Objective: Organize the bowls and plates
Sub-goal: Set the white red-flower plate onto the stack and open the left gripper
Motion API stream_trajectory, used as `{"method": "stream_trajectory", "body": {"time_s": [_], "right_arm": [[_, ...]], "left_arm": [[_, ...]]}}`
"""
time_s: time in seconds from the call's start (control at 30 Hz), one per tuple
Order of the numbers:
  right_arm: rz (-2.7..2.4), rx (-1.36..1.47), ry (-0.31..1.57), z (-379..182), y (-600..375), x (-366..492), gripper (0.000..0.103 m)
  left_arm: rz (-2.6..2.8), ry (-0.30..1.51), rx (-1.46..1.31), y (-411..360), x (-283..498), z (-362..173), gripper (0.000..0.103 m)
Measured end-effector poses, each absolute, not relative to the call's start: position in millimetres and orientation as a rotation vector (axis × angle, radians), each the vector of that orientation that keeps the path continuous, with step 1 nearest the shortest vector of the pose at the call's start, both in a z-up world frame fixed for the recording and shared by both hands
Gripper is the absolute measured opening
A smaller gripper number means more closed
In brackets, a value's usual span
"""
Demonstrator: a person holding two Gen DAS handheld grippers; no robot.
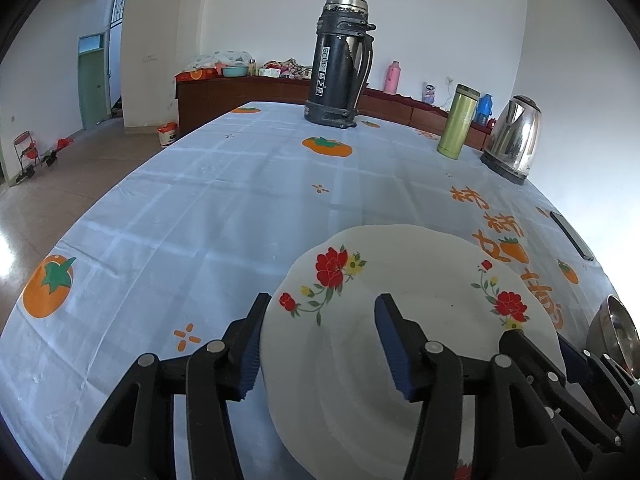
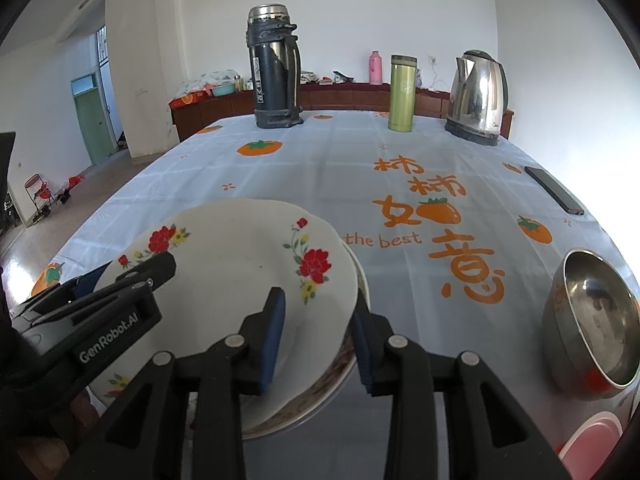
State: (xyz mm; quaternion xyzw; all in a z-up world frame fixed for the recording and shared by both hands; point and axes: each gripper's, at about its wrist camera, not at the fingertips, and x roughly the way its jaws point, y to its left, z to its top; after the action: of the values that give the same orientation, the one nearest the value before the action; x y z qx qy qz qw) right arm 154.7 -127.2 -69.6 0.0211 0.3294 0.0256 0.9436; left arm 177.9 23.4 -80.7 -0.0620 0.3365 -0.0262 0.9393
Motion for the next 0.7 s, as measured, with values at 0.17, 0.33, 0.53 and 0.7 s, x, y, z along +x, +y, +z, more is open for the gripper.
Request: {"method": "stream_trajectory", "body": {"time_s": [0.17,0.33,0.53,0.7], "right_arm": [[0.054,0.039,0.672,-68.9,-126.5,155.1,0.036],[0.061,0.041,0.672,-68.9,-126.4,155.7,0.040],[0.088,0.026,0.670,-69.3,-121.2,155.6,0.052],[0.089,0.036,0.658,-68.7,-122.8,153.6,0.053]], "left_arm": [[-0.060,0.681,-0.137,24.8,177.4,-80.3,0.056],[-0.062,0.670,-0.144,26.2,174.8,-79.5,0.062],[-0.064,0.670,-0.153,27.1,174.2,-79.0,0.064],[-0.058,0.672,-0.162,28.8,174.6,-79.2,0.069]]}}
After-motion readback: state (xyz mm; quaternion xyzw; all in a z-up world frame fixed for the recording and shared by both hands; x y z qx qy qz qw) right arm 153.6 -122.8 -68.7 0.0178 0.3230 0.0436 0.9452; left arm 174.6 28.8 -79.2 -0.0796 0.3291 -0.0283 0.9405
